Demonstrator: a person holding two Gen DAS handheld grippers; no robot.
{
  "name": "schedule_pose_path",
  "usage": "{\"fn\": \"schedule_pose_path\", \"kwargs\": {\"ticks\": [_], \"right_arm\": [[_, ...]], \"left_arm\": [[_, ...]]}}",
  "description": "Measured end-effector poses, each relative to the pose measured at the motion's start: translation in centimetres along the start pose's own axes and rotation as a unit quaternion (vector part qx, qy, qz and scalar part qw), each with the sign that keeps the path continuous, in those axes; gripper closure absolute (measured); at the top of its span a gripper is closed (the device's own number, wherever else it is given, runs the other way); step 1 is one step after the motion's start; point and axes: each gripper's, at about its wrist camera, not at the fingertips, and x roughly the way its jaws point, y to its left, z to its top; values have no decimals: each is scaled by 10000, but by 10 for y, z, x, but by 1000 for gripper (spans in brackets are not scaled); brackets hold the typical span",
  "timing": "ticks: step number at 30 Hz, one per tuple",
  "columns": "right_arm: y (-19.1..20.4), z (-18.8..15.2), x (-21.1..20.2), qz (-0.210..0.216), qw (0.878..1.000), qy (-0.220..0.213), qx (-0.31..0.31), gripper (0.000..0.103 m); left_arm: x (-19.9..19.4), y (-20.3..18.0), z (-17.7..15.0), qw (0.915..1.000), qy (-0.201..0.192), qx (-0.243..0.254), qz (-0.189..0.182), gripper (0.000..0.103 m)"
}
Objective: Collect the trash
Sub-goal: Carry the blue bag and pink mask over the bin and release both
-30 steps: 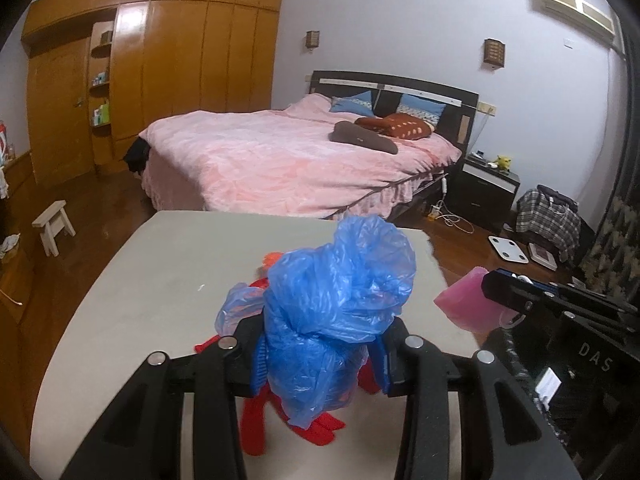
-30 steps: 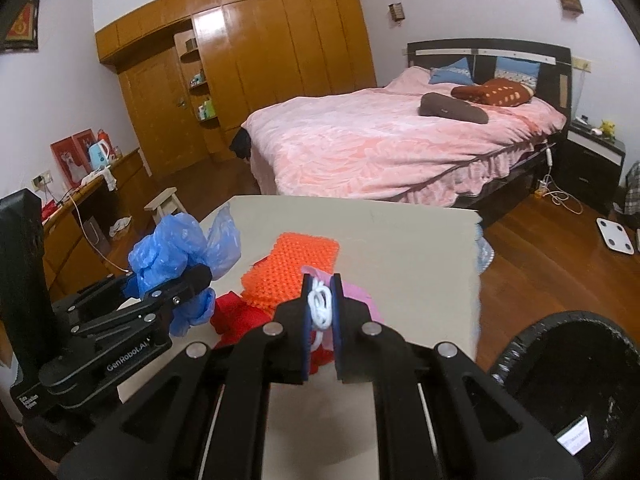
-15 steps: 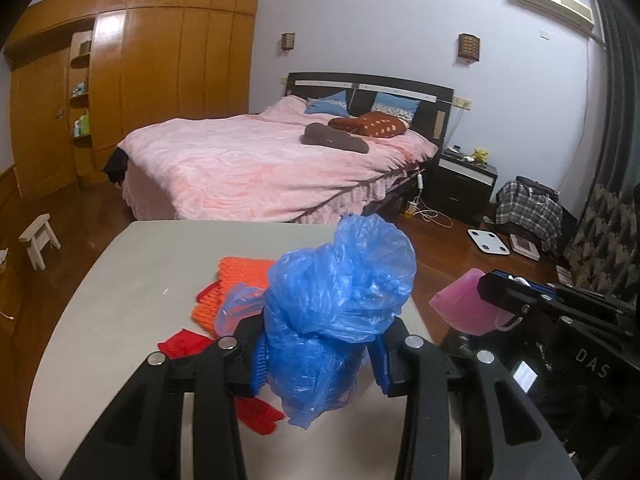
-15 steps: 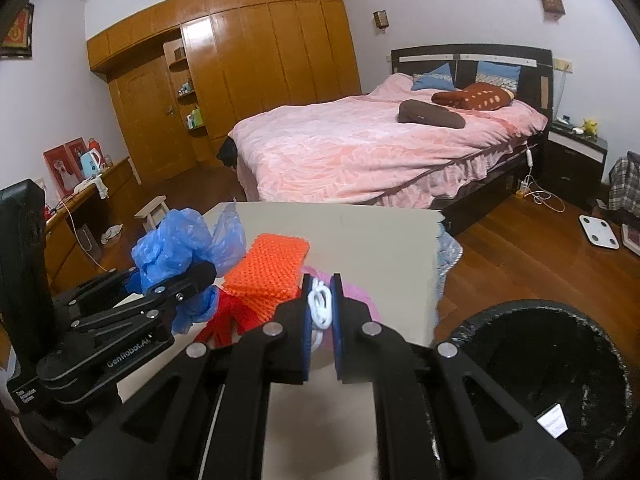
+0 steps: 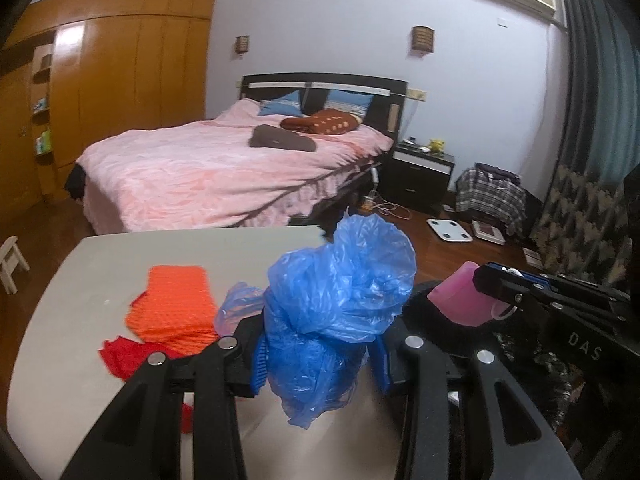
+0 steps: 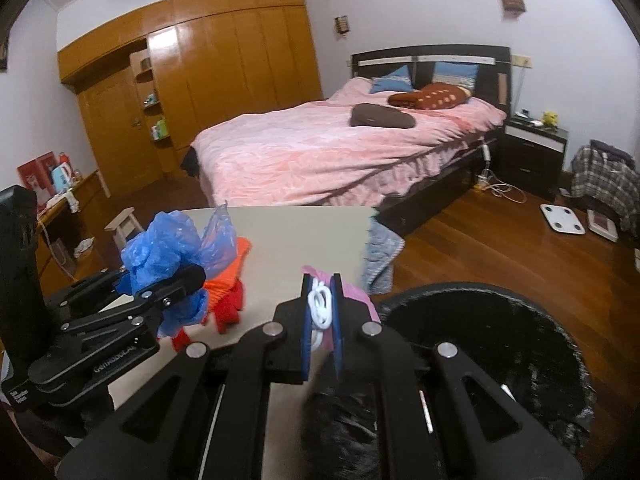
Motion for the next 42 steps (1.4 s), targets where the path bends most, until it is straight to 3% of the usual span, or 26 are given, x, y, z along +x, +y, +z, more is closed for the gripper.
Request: {"fn": "schedule_pose_path", "kwargs": {"ticks": [15,23,29,31,33,38,41,42], "right_arm": [[-87,-35,-32,-918,9945,105,488,95],[-123,-57,-39,-1210,9896,227,747,95],[-141,-68,-39,-1353,9867,275,860,92],[-144,-69,-38,-1394,9859,296,877,88],[-147,-72,-38,-1450,9849,298,893,78],[-149,-74,-41,-1573,9832,229,893,53],[-144,-71,-44,-1616,9831,122,854,34],[-143,-70,-44,-1620,9833,101,822,22]], "left_arm": [[38,-82,-7,9955,207,258,-888,63],[63,-126,-11,9900,310,405,-1314,63],[80,-138,-14,9863,473,508,-1495,59],[84,-142,-16,9849,534,530,-1561,50],[86,-139,-17,9844,563,516,-1587,41],[84,-128,-15,9867,540,448,-1467,30],[78,-114,-13,9899,416,445,-1284,23],[75,-109,-12,9911,364,444,-1199,20]]}}
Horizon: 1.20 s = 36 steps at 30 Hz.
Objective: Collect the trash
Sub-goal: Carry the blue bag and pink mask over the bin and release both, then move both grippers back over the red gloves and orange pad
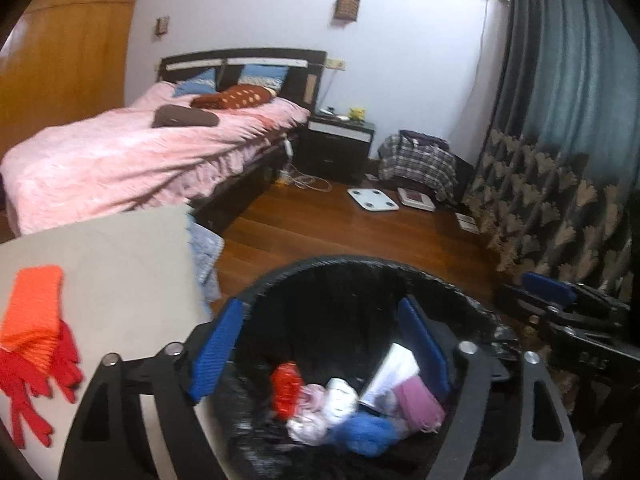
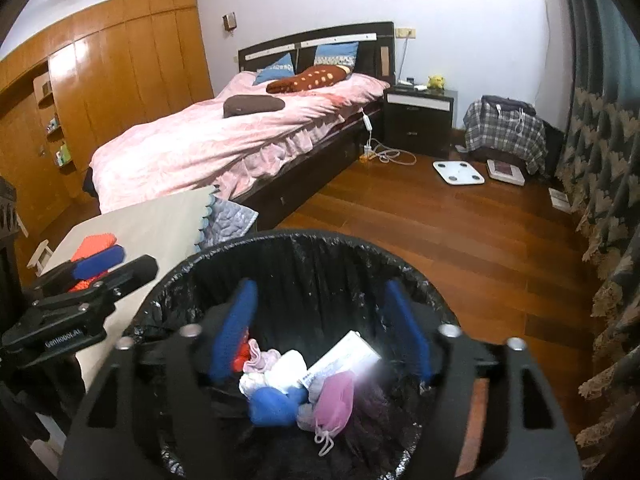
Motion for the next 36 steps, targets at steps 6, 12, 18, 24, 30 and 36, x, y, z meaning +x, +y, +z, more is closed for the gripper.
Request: {"fn": "schedule_pose_path", "kwargs": {"ticks": [6,12,18,24,30,36], "right_arm": [[20,6,-5,165,9996,-155,-143,6],[59,7,4,443,9987,-51,-236,6],[110,9,17,749,9961,-18,-472,6],[163,14,31,1028,9921,-41,-713,6],[211,15,44,1209,9879,-109,-967,6],[248,12,63,1375,9850,-41,-1041,6]], "left_arm": [[-25,34,4,9988,-194,-112,435,12],[-52,68,0,9951,-327,-259,895,8],[-79,108,-13,9877,-409,-363,1465,8],[-98,147,-26,9779,-429,-582,1961,8],[-114,191,-44,9667,-385,-799,2400,8],[-123,228,-61,9572,-277,-1028,2692,8]]}}
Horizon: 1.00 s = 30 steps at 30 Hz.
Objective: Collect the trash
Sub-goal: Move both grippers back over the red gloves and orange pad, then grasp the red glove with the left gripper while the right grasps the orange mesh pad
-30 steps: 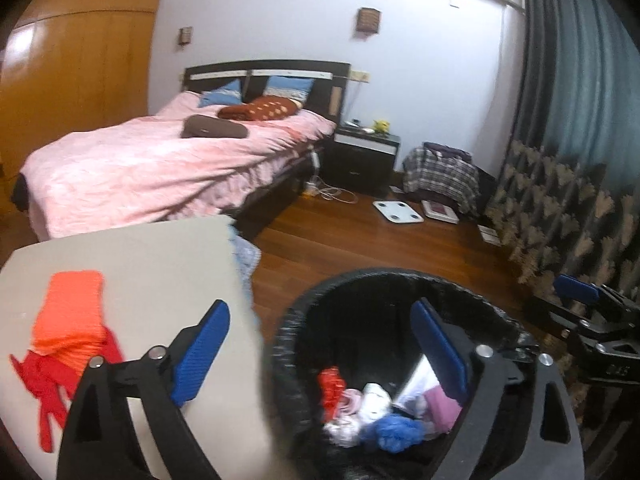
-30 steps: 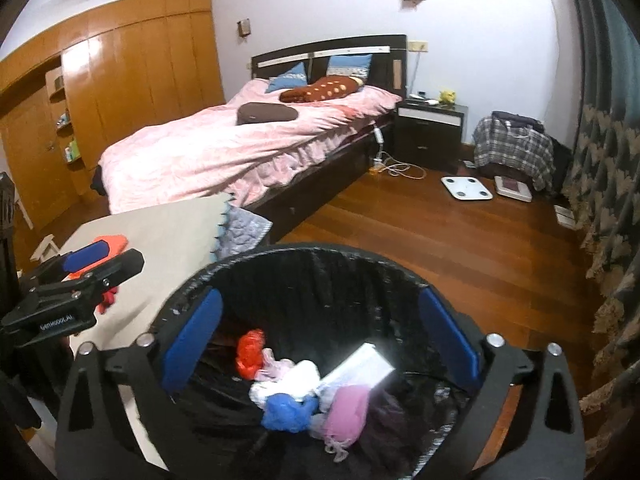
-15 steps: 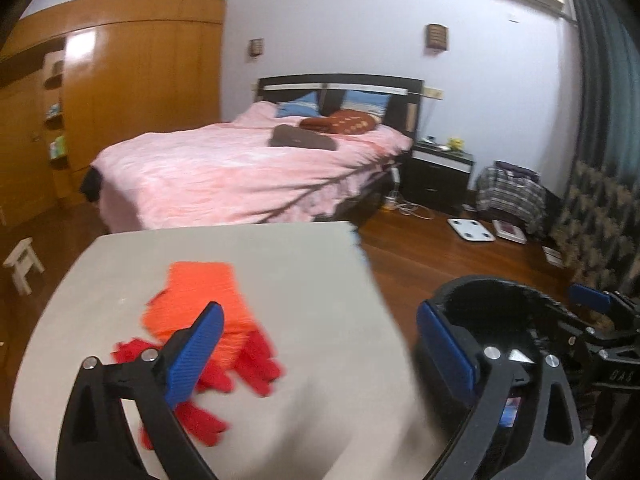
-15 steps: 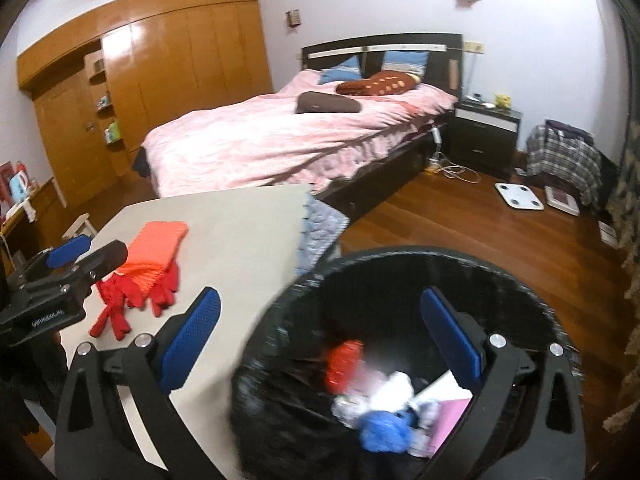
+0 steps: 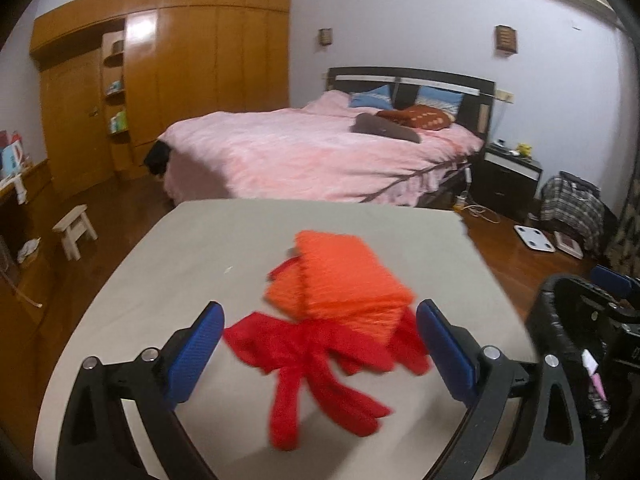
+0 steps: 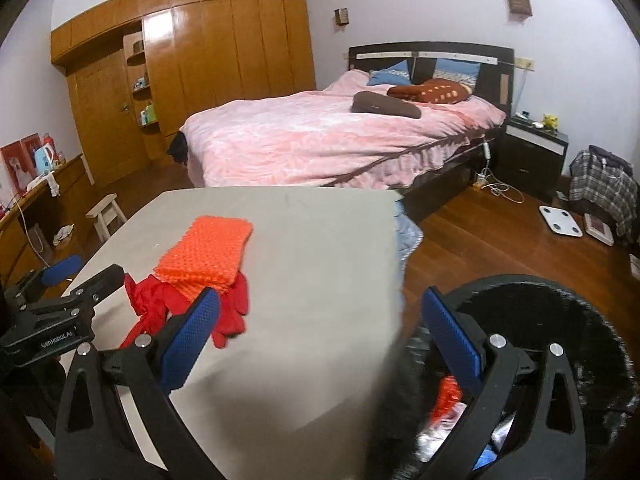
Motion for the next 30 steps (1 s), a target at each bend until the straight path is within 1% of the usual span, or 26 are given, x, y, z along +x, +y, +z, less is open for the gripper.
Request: {"fn": "schedule_pose_path", "kwargs": {"ticks": [7,10,14,20,23,25,28,29,30], "right_arm": [[22,0,29,33,9999,94,-103,6],[27,-3,38,37,9998,131,-160,6],[32,-4,49,62,9996,204,-204,6],[37,-7,64,84,9992,315,-215,6],[40,-9,70,105,9990,366,-217,5],[40,-11,72,118,9989,386,-229,5],[41,-12,74,127,9988,410,-231,5],[41,-13,75,124,9988,422,-226,5],[40,-13,76,129,9987,437,-216,5]], "left_arm": [[26,26,-14,9992,306,-170,171,10],[38,32,-20,9986,439,-228,179,12],[56,38,-27,9971,685,-312,139,18],[74,42,-29,9937,1010,-478,-8,23],[83,42,-31,9912,1209,-517,-121,30],[90,43,-32,9889,1383,-521,-114,33],[91,43,-33,9889,1388,-523,-127,35],[90,44,-34,9889,1388,-526,-111,41],[90,44,-34,9889,1382,-533,-112,54]]}}
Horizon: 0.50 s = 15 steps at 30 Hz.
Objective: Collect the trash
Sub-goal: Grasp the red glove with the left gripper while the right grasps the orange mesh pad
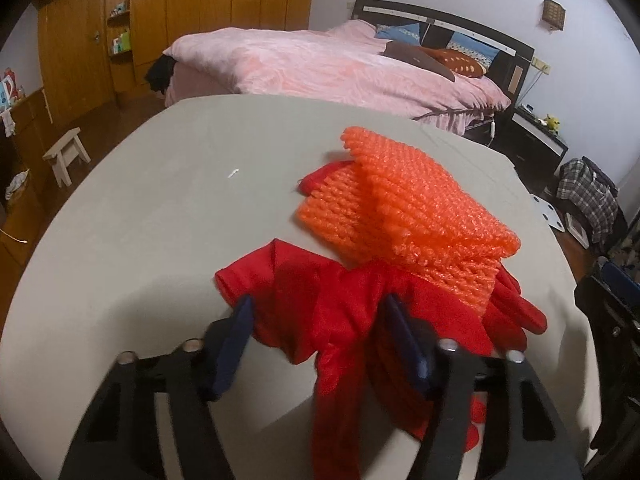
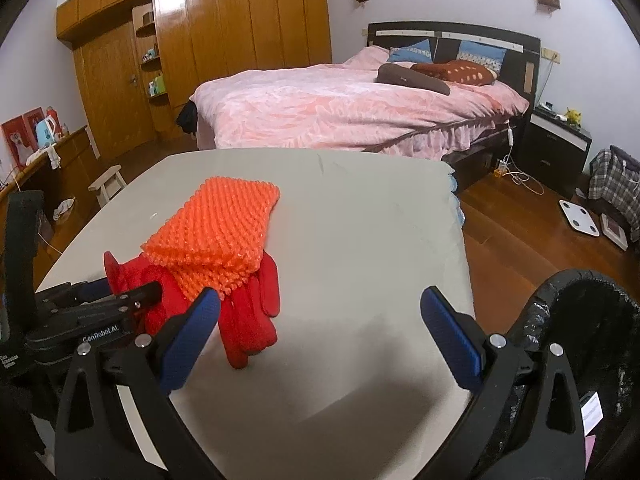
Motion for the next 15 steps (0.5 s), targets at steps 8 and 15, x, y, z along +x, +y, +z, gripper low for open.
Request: {"fn": "schedule_pose_path", "kwargs": {"ticks": [8,15], "right_arm": [[1,-2,0,18,10000,34,5,5],[5,5,-3,97,9999,-72,-50,5]], "left_arm": [[-4,-3,-1,9997,-69,101,-193,88],[-30,2,-1,9990,-402,176,-36,89]]}}
